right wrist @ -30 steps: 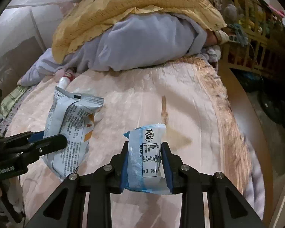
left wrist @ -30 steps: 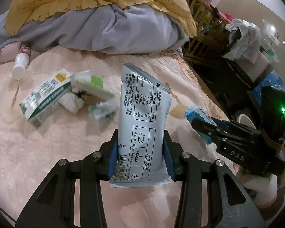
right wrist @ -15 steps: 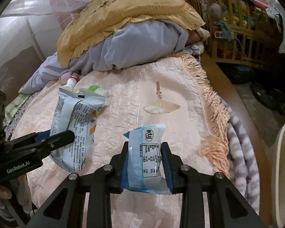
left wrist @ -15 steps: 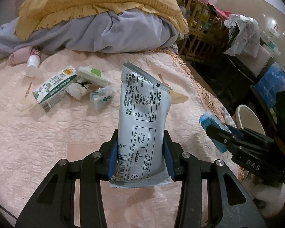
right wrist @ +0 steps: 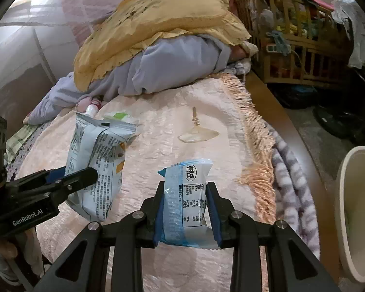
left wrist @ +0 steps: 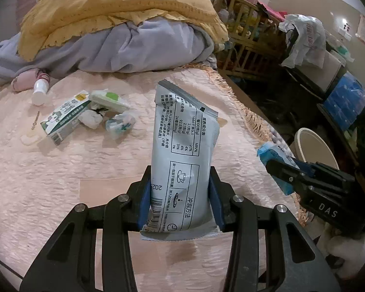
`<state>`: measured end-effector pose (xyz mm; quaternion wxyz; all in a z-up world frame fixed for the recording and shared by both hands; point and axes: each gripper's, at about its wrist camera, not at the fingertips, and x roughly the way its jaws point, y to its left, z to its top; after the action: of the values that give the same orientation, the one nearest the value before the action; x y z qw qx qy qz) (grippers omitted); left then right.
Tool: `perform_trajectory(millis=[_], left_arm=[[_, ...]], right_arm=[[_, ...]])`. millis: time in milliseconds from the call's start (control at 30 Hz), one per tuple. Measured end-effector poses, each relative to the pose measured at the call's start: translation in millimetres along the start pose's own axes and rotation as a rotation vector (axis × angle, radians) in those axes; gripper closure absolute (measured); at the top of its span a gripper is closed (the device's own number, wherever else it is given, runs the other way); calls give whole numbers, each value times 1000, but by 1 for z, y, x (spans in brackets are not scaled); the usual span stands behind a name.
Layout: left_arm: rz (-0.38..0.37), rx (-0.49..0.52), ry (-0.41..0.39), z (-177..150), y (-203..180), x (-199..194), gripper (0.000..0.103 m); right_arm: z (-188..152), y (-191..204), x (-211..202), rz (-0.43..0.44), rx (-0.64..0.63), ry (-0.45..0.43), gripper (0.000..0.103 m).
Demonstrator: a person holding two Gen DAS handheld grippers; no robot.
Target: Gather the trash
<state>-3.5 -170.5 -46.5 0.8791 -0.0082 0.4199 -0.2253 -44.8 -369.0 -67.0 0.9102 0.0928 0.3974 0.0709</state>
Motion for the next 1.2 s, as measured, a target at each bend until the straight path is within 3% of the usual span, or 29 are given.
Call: perform_trajectory(millis=[667, 1200], left_arm=[[-70, 60, 17, 9, -45, 16, 63], [-184, 106, 53, 19, -96, 33, 63]], right_arm=[[-10, -40, -31, -54, 62, -25, 73], [-16, -87, -55, -127, 141, -42, 73]])
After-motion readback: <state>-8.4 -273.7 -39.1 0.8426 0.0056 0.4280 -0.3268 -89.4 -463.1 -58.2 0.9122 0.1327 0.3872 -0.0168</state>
